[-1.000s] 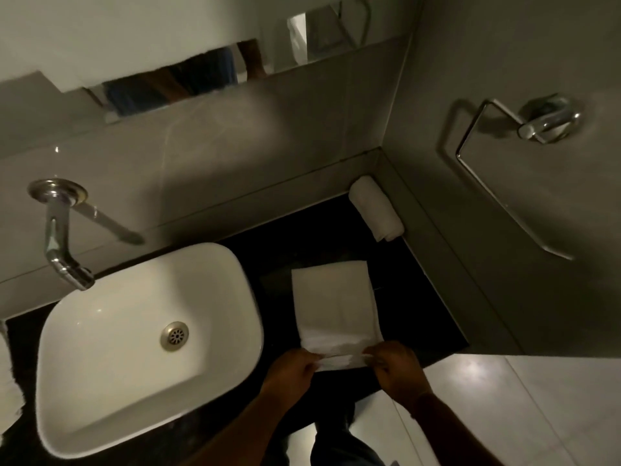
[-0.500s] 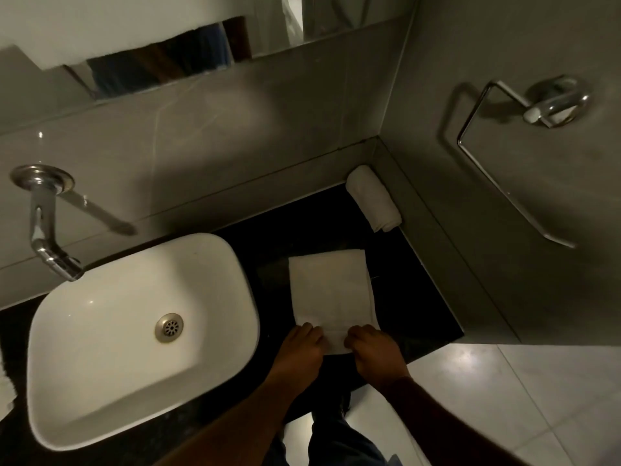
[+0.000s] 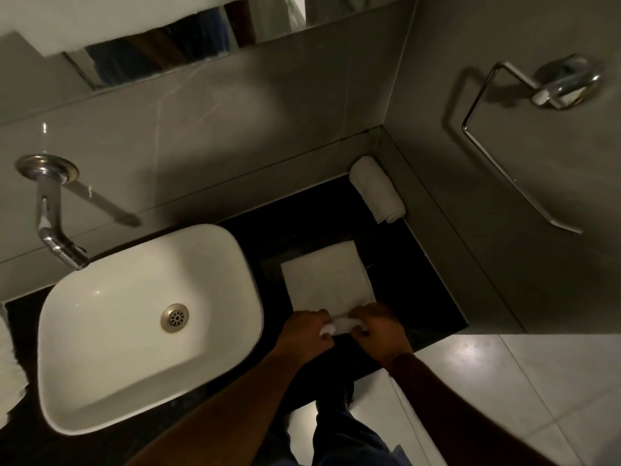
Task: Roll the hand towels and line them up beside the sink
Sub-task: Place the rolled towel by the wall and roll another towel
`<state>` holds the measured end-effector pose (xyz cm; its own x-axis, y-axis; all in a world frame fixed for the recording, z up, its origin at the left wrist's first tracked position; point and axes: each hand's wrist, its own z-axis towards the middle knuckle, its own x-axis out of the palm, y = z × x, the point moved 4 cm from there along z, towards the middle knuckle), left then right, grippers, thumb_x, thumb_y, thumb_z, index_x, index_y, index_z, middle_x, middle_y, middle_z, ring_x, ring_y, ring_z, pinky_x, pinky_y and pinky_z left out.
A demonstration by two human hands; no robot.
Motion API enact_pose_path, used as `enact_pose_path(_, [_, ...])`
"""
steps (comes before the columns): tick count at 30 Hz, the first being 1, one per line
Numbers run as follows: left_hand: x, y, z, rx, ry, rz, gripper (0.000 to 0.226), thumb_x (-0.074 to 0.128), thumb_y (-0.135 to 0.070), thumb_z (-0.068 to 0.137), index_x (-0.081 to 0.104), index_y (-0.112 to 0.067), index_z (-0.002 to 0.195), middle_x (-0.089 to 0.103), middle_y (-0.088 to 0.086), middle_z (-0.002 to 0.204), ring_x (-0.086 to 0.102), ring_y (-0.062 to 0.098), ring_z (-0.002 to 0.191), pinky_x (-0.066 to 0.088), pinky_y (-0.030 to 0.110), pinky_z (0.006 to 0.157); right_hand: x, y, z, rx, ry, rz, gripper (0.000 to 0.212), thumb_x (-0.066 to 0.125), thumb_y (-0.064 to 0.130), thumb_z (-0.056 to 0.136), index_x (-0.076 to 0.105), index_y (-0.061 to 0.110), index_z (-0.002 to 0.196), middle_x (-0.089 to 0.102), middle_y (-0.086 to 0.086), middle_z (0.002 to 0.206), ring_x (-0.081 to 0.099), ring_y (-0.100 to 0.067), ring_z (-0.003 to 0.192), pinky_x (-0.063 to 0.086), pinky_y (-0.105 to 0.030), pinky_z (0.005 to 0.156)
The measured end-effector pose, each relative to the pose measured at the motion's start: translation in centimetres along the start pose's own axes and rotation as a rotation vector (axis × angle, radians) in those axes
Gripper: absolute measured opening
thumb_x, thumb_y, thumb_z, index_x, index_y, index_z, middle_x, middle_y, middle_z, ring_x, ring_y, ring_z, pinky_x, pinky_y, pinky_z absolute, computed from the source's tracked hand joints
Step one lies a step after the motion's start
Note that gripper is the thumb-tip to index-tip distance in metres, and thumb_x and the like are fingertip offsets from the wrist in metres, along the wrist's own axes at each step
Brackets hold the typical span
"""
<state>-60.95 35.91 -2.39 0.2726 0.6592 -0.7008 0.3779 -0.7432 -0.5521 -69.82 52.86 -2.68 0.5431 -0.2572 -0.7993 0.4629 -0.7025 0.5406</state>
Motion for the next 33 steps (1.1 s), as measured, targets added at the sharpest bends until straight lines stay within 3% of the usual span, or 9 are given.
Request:
enact_pose_path(4, [0.2,0.6,-0.4,-0.003,-0.07,-0.023,0.02,0.059,-0.028,0.088,0.066,-0.009,0.087,0.065,0.005,0.102,0.058,0.02,0.098,0.05,0.032,0.08,0.1,0.7,-0.3,-0.185,-0.102,-0.184,0.04,0.079,0.014,0.068,0.072,0.017,0.107,0.069,-0.01,0.111,0.065,-0.033,0.098,0.054,-0.047,0.091])
enact_pose_path(8, [0.2,1.4,-0.6,-0.009,-0.176,0.098,0.02,0.054,-0.033,0.09,0.069,-0.02,0.088,0.064,0.002,0.099,0.055,0.026,0.098,0.038,0.033,0.079,1.0,0.7,-0.9,-0.388,-0.145,-0.266,0.038,0.072,0.011,0.074,0.07,0.014,0.112,0.07,-0.009,0.113,0.065,-0.032,0.099,0.053,-0.042,0.085])
enact_pose_path(11, [-0.6,1.3,-0.6,-0.024,-0.213,0.026,0.026,0.053,-0.033,0.095,0.07,-0.03,0.115,0.072,-0.001,0.109,0.062,0.024,0.1,0.045,0.035,0.09,1.1,0.5,-0.5,-0.336,-0.035,-0.395,0.049,0.08,0.029,0.075,0.068,0.016,0.121,0.068,-0.008,0.121,0.063,-0.034,0.111,0.05,-0.049,0.093])
enact_pose_path(15, [-1.4,1.1,-0.3,0.013,-0.232,0.101,0.025,0.051,-0.027,0.093,0.061,-0.032,0.116,0.07,-0.005,0.108,0.064,0.02,0.094,0.046,0.035,0.091,1.0,1.2,1.2,-0.295,0.046,-0.518,0.051,0.078,0.021,0.068,0.069,0.019,0.119,0.067,-0.007,0.12,0.059,-0.039,0.118,0.04,-0.059,0.103])
enact_pose_path(21, [-1.1,0.3,0.0,0.089,-0.205,0.554,0.033,0.063,-0.044,0.086,0.07,-0.018,0.104,0.062,0.005,0.111,0.057,0.029,0.097,0.046,0.046,0.088,0.4,2.4,4.2,-0.313,0.068,-0.305,0.037,0.074,0.018,0.065,0.075,0.015,0.102,0.07,-0.005,0.093,0.065,-0.033,0.089,0.051,-0.044,0.081])
enact_pose_path(23, [-1.3,0.0,0.0,0.067,-0.166,0.602,0.034,0.068,-0.042,0.081,0.069,-0.016,0.103,0.064,0.006,0.103,0.058,0.03,0.094,0.045,0.046,0.09,0.2,1.6,4.8,-0.255,0.096,-0.23,0.037,0.069,0.032,0.072,0.074,0.02,0.107,0.07,-0.002,0.096,0.063,-0.031,0.094,0.042,-0.041,0.09])
enact_pose_path(26, [-1.6,-0.2,0.2,0.091,-0.146,0.578,0.021,0.067,-0.028,0.075,0.068,-0.016,0.093,0.065,0.006,0.085,0.06,0.029,0.081,0.044,0.04,0.086,0.1,1.4,4.7,-0.162,0.092,-0.299,0.036,0.052,0.048,0.081,0.072,0.028,0.103,0.064,0.003,0.103,0.054,-0.026,0.108,0.022,-0.052,0.104])
enact_pose_path(29, [-2.0,-0.9,0.8,0.131,-0.109,0.55,0.033,0.063,-0.03,0.074,0.064,-0.018,0.104,0.068,0.004,0.08,0.061,0.028,0.072,0.043,0.037,0.088,0.2,2.0,4.4,-0.127,0.053,-0.399,0.034,0.046,0.045,0.082,0.072,0.025,0.092,0.058,-0.001,0.104,0.054,-0.028,0.104,0.026,-0.053,0.098])
enact_pose_path(33, [-4.2,-0.8,1.6,-0.028,-0.182,0.303,0.037,0.05,-0.039,0.089,0.054,-0.028,0.124,0.07,0.003,0.098,0.055,0.027,0.093,0.034,0.033,0.078,-1.0,3.1,4.4,-0.103,-0.169,-0.351,0.036,0.063,0.03,0.086,0.064,0.025,0.122,0.059,-0.003,0.114,0.05,-0.026,0.111,0.026,-0.051,0.101])
